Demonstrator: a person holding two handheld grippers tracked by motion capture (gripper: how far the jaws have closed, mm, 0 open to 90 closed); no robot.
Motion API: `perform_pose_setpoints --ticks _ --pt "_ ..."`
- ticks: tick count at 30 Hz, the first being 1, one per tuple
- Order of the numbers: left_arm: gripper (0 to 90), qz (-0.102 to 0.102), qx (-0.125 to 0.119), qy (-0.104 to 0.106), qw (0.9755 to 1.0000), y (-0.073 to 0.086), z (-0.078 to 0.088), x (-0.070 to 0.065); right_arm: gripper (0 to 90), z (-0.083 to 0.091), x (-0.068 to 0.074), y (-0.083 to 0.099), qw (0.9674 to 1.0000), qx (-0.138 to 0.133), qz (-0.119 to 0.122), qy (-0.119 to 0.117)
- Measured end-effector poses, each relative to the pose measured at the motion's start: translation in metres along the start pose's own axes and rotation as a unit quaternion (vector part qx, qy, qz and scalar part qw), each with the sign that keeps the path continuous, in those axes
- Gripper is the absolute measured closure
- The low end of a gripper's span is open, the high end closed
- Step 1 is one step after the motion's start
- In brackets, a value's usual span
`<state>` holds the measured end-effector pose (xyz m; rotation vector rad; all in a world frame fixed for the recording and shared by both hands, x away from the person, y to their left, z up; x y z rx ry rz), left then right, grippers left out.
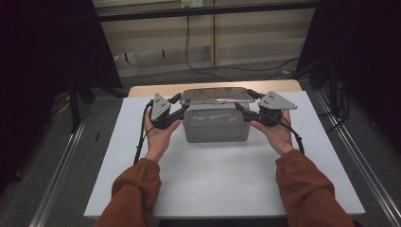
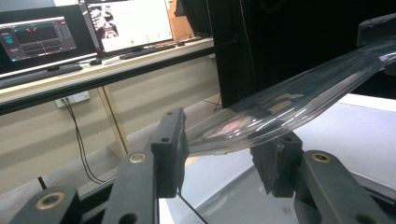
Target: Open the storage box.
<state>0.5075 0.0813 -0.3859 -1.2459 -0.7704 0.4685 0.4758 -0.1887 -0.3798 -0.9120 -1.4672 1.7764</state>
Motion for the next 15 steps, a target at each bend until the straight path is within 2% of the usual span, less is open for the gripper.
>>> perform_pose_setpoints --ticks 1,9,15 --pt "56.6 0.005 -0.003 0.000 1.0000 0.000 0.000 0.000 38.2 0.000 -0.001 -0.001 1.0000 -0.003 -0.001 -0.002" --pt "57.8 -0.009 -0.005 -0.009 0.9999 -0.002 -0.002 0.001 46.5 -0.001 -0.009 0.000 0.9998 -0.007 -0.017 -0.008" --pt "58.5 -0.008 -0.008 -0.009 0.9999 -0.005 -0.003 0.002 48.0 -0.004 -0.014 -0.004 0.9997 0.000 -0.020 -0.016"
Point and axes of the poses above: each handheld gripper's, and its own axes: z roughly backward along the jaws, y roughly out of its underside, x roughly to its left, the point moved 6 cm from there along -z, roughly forward along the jaws, and after that the axes turned 6 degrees about -z, right-handed, at the moved point
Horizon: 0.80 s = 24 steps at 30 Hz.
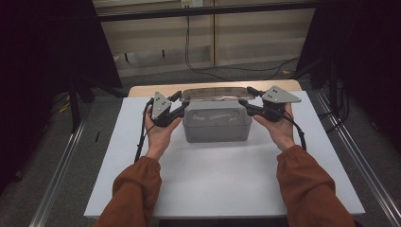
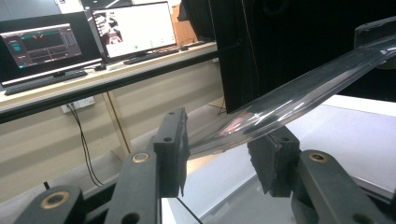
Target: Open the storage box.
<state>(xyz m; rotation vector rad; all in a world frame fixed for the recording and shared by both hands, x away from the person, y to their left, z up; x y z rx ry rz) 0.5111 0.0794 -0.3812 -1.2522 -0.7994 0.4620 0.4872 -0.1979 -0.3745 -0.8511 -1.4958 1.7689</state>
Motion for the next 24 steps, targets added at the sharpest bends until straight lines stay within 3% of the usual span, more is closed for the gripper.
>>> perform_pose_setpoints --ticks 7,19,24 --pt "59.5 0.005 -0.006 0.000 1.0000 -0.002 -0.002 0.002 45.2 -0.003 -0.006 0.005 0.9999 0.006 0.001 0.013" --pt "61.3 0.004 -0.005 -0.002 1.0000 -0.008 -0.005 0.006 49.9 -0.008 -0.019 0.002 0.9997 0.013 0.004 0.021" --pt "61.9 0.000 -0.006 -0.003 1.0000 -0.008 -0.007 0.008 52.1 -0.011 -0.023 0.005 0.9996 0.015 -0.007 0.023"
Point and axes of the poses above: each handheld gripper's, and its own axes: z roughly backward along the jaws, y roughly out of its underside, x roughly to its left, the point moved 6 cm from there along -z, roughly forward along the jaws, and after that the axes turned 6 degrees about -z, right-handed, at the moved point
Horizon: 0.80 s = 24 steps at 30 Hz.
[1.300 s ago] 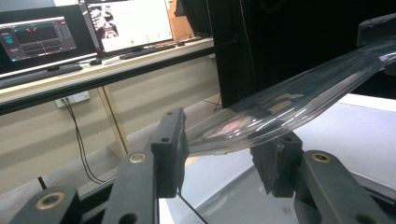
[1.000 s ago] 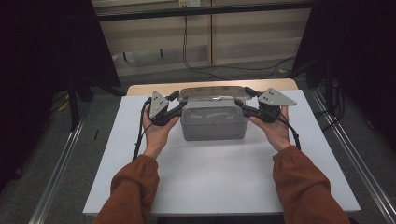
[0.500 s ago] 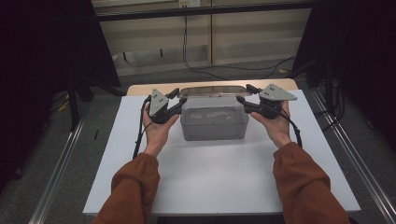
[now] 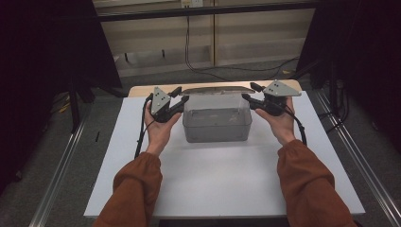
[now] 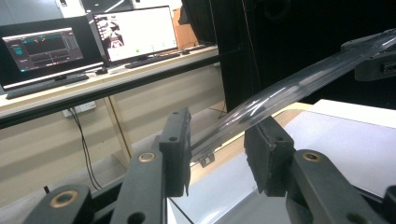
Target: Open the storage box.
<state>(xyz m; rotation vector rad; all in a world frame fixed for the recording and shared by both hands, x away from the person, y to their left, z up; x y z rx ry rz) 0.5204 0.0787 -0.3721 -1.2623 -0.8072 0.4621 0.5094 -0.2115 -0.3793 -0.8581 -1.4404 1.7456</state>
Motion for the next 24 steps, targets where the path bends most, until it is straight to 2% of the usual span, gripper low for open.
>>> perform_pose_setpoints --ticks 5,8,11,20,24 --pt "62.3 -0.002 0.001 -0.002 1.0000 0.000 -0.002 0.001 55.6 -0.005 -0.001 0.002 1.0000 0.003 0.004 0.002" --pt "62.4 0.011 -0.003 -0.003 0.9999 -0.001 -0.003 0.003 58.3 -0.007 -0.003 0.001 1.0000 0.001 0.002 0.002" --pt "63.9 -0.004 0.001 -0.003 1.0000 -0.003 -0.004 0.004 60.9 -0.008 -0.005 -0.002 1.0000 -0.002 0.002 0.002" --pt "65.3 0.002 -0.004 -0.009 1.0000 -0.005 -0.009 0.010 64.1 -0.010 -0.008 -0.005 1.0000 -0.009 0.002 0.002" --pt "66.1 0.006 -0.004 -0.010 0.9999 -0.004 -0.013 0.013 64.9 -0.011 -0.011 -0.005 0.9999 -0.014 -0.006 0.002"
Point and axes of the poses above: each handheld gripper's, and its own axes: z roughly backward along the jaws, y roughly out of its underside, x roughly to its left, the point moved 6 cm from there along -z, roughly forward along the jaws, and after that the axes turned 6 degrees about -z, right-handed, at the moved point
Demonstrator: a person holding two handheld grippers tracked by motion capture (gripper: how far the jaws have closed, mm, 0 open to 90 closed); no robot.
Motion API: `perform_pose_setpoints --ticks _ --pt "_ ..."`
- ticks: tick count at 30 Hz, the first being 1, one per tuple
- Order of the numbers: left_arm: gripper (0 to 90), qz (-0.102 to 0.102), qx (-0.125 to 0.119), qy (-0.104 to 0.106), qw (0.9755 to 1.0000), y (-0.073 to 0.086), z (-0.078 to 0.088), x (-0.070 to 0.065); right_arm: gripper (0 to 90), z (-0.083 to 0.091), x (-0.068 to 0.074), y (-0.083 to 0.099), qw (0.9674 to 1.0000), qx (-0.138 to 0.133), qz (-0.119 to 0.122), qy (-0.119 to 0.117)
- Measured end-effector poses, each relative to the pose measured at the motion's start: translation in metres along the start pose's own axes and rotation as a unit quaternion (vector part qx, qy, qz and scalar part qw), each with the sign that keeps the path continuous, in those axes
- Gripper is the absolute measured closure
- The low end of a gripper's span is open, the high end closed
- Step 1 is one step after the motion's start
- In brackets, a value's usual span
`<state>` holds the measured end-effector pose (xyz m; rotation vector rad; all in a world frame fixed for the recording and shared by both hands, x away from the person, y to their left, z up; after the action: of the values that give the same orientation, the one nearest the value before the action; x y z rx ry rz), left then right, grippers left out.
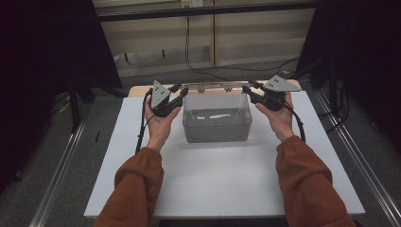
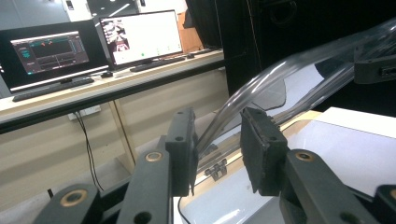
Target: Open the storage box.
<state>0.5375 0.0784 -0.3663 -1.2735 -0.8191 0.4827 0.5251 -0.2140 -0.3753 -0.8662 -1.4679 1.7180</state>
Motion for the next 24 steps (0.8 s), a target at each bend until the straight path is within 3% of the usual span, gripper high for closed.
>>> perform_pose_setpoints --ticks 15,24 --pt "69.0 0.008 0.007 -0.004 0.9999 0.002 -0.010 0.009 66.4 -0.006 -0.005 -0.007 1.0000 -0.002 0.002 0.002" --pt "66.2 0.007 0.020 -0.009 0.9997 0.007 -0.017 0.016 67.0 -0.009 -0.008 -0.010 1.0000 -0.002 0.002 0.002"
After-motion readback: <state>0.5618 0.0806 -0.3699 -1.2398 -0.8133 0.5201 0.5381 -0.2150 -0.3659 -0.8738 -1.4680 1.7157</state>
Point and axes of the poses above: each handheld gripper's, and its own axes: z roughly backward along the jaws, y roughly out of its underside, x roughly to its left, the point moved 6 cm from there along -z, roughly forward along the jaws, and after that the axes turned 6 degrees about -z, right-handed, at the moved point
